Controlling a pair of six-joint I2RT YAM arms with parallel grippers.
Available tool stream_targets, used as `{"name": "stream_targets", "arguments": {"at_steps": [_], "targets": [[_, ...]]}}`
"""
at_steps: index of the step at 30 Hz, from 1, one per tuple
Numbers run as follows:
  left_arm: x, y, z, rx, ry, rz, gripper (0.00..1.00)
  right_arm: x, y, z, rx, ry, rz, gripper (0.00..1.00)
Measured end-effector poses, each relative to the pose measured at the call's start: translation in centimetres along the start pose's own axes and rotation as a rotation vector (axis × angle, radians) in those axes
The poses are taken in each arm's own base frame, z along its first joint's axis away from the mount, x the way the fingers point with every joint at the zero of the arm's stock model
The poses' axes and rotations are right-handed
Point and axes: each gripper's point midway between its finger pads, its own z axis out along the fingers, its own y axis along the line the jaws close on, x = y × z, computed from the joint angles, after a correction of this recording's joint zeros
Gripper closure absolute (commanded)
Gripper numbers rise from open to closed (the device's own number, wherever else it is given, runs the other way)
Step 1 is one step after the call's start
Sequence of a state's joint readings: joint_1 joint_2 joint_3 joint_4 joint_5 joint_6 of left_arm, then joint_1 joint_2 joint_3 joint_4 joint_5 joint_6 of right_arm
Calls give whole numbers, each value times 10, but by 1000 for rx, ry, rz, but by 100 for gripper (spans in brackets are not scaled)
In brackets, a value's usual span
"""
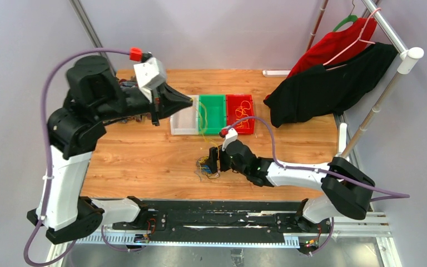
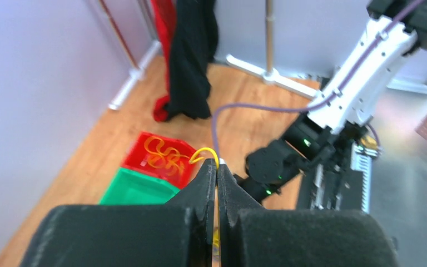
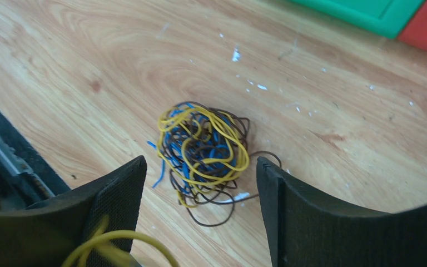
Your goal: Untangle the cables
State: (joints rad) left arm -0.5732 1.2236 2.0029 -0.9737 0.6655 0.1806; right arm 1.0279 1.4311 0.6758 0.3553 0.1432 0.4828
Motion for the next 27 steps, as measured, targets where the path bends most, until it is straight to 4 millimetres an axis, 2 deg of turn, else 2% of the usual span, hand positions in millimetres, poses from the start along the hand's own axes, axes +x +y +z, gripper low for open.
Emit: {"name": "stream_targets", "arguments": {"at_steps": [5, 7, 10, 16, 22, 24, 27], "targets": [[-47, 13, -23, -131, -101, 108, 100, 14, -14, -2, 46, 18, -6, 22], [-55, 20, -28, -182, -120, 126, 100, 18, -18, -5, 58, 19, -8, 21], [-52, 28, -27, -222, -118, 125, 100, 15, -22, -14, 68, 10, -12, 19], [-4, 43, -3, -228, -9, 44, 100, -34, -15, -46, 60, -108, -50, 18], [68, 47, 27, -175, 160, -85, 100, -115, -6, -96, 61, -317, -109, 18], [81, 47, 31, -165, 187, -106, 100, -141, -9, -111, 105, -374, -123, 18], [88, 47, 32, -163, 203, -113, 100, -165, -20, -126, 186, -432, -139, 17]]}}
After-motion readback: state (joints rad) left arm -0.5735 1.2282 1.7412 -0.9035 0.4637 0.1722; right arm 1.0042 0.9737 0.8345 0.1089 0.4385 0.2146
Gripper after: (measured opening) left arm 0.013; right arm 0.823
